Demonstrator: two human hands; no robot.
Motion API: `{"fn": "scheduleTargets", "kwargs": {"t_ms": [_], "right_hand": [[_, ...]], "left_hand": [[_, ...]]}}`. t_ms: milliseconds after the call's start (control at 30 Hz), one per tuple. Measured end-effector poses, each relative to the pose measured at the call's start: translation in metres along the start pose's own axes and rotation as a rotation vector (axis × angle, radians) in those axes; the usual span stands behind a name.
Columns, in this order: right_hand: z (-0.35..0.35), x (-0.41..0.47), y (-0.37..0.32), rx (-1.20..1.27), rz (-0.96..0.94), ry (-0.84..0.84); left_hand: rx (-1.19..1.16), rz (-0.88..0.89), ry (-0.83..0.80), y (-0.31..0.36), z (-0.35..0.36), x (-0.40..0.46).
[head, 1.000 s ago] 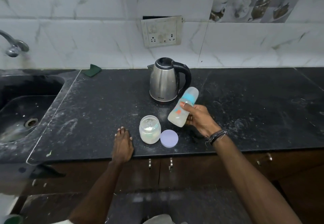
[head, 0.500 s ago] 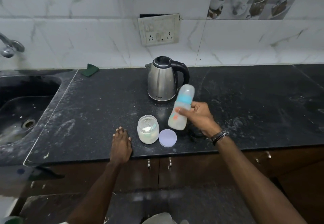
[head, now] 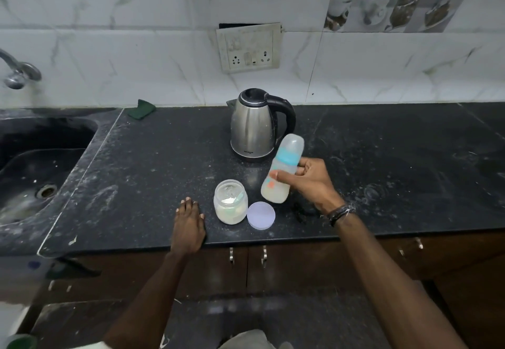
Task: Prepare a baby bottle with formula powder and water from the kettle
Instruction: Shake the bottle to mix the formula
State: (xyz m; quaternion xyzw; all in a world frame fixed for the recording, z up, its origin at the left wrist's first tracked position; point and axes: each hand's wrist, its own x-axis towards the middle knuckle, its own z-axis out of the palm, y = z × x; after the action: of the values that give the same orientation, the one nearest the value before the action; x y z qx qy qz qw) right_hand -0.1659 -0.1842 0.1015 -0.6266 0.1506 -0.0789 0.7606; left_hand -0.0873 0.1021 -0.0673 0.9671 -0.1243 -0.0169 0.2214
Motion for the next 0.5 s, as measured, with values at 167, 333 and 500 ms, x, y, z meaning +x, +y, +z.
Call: {"fn": "scheduleTargets", "kwargs": {"t_ms": [167, 333, 500], "right_hand": [[-0.001, 0.002, -0.005, 0.058, -0.021, 0.059], [-0.005, 0.004, -0.007, 0.063, 0.015, 0.013], [-0.008, 0.005, -0.014, -0.120, 0.073, -0.007]], "left_hand": [[-0.004, 0.008, 0.008, 0.000, 0.001, -0.001], [-0.018, 0.020, 0.010, -0.001, 0.001, 0.001], [-0.010, 0.006, 0.003, -0.001, 0.001, 0.000]]}}
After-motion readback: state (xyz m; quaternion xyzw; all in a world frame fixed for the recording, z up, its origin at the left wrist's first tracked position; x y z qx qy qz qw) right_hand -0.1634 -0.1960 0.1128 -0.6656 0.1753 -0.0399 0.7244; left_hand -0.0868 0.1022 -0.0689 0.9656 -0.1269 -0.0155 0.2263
